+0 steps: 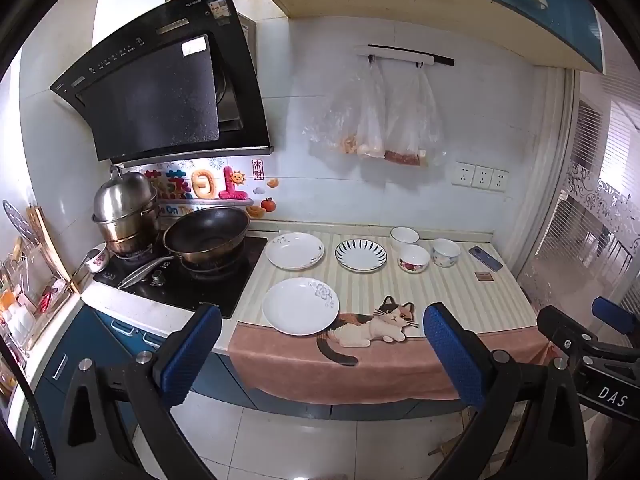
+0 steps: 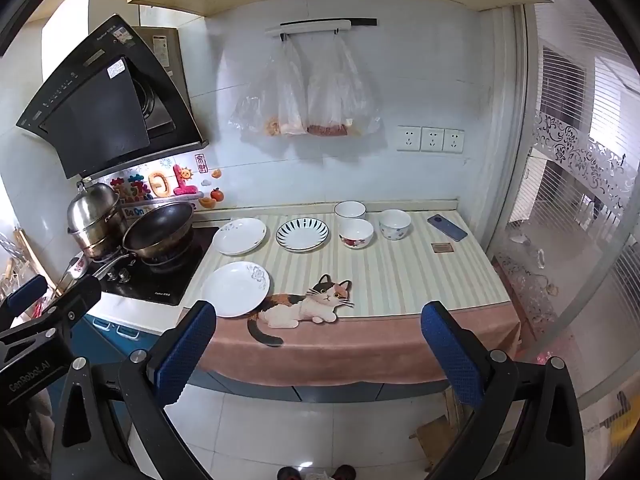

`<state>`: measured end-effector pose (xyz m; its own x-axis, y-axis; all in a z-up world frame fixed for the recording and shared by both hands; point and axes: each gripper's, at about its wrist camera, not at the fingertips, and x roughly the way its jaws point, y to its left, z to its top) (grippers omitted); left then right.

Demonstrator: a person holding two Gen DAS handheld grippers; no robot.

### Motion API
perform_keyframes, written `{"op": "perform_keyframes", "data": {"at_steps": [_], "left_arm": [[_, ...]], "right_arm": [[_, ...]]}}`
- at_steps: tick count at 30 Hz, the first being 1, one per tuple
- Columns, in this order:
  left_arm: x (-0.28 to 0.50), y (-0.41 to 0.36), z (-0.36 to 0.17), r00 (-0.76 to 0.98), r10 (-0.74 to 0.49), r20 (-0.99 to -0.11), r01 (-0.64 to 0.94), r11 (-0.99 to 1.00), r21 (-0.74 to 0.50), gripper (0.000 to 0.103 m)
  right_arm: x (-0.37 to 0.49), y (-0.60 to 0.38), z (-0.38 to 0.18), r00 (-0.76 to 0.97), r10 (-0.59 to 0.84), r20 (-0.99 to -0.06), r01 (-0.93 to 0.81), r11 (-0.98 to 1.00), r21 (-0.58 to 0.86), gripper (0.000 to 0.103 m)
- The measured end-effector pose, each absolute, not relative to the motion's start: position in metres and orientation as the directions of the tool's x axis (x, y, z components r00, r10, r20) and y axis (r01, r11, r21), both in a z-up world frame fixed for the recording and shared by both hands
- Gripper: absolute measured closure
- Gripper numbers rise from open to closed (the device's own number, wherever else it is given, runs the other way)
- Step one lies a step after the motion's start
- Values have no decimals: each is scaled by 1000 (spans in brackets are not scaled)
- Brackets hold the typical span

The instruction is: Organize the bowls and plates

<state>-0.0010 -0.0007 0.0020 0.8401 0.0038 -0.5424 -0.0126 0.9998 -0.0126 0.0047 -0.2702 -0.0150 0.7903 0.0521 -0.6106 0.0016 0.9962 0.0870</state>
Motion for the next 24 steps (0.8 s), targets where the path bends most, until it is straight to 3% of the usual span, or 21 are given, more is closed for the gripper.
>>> {"op": "perform_keyframes", "data": {"at_steps": [24], "left_arm": [[11, 9, -3, 844, 15, -536, -33, 999, -23, 0]], "right_arm": [[24, -258, -18, 792, 66, -607, -2, 995, 105, 0]]}}
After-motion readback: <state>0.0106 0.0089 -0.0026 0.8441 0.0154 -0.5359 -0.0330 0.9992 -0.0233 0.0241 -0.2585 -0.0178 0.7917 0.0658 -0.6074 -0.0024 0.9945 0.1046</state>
